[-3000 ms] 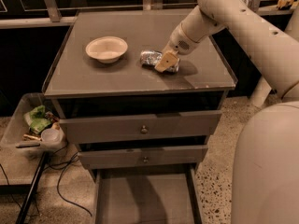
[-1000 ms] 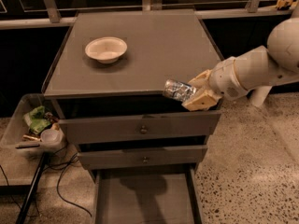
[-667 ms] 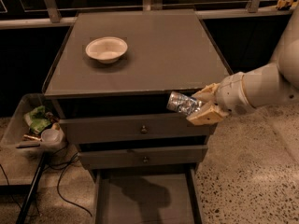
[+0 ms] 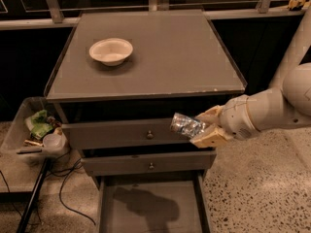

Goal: Place redbull can into bottom drawer

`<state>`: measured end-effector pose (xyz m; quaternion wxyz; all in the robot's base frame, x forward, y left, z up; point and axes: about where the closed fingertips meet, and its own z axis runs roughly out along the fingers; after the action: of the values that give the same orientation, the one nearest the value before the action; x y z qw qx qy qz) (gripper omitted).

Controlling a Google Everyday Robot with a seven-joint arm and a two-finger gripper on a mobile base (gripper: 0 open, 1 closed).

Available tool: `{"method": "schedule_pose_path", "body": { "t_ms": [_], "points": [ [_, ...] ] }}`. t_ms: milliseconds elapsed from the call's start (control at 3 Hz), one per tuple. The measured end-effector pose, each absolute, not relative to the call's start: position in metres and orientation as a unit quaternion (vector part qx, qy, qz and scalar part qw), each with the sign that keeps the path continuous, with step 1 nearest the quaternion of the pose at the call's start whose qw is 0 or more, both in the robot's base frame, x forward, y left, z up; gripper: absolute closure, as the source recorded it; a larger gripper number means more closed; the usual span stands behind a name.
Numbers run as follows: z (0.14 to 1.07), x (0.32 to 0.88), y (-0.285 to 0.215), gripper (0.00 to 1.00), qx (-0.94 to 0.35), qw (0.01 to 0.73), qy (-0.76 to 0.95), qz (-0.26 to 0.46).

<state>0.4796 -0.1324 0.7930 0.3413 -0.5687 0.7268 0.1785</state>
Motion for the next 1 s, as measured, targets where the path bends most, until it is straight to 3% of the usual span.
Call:
{"method": "schedule_pose_path", "body": {
  "t_ms": [1000],
  "points": [
    [0.652, 0.48, -0.085, 1.0, -0.574, 0.267, 0.737, 0.238]
  ]
}}
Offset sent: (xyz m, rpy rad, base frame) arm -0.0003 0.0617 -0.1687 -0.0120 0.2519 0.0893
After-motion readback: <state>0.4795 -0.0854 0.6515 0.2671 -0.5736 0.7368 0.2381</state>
